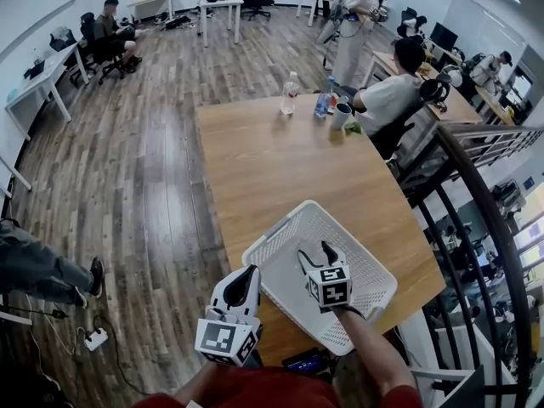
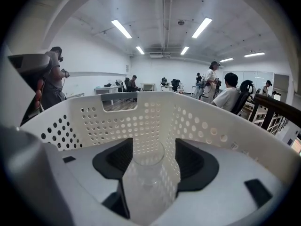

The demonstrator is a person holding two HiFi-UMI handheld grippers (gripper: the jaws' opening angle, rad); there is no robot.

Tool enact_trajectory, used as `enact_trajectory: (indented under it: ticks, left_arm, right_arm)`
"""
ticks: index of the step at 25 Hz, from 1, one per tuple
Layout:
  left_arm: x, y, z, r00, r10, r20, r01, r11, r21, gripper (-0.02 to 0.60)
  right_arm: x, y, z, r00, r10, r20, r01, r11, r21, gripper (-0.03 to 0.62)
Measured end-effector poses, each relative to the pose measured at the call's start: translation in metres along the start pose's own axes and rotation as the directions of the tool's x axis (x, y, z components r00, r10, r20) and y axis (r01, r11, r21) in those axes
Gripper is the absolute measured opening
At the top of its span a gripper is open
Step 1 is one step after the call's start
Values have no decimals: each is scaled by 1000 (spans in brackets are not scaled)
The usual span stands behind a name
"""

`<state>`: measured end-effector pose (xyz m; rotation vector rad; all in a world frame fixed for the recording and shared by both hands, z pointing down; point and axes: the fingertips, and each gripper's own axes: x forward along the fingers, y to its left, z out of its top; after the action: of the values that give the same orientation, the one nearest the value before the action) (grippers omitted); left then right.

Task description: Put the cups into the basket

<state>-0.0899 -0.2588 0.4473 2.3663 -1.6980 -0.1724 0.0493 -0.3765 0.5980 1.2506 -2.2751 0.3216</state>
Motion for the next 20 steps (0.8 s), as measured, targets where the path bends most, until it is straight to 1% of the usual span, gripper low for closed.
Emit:
enact_trajectory:
  ticks: [7,20]
  left_arm:
    - [2,-3,-1,1000,-7,-4,7,1000,2,6]
    - [2,-10,0,1000,-27,-5,27,1000,-2,7]
  right_arm:
    - [-5,-10,4,1000,-14,2,14,1000,20,267]
    - [-26,-9,23,998,-15,68,12,999,34,267]
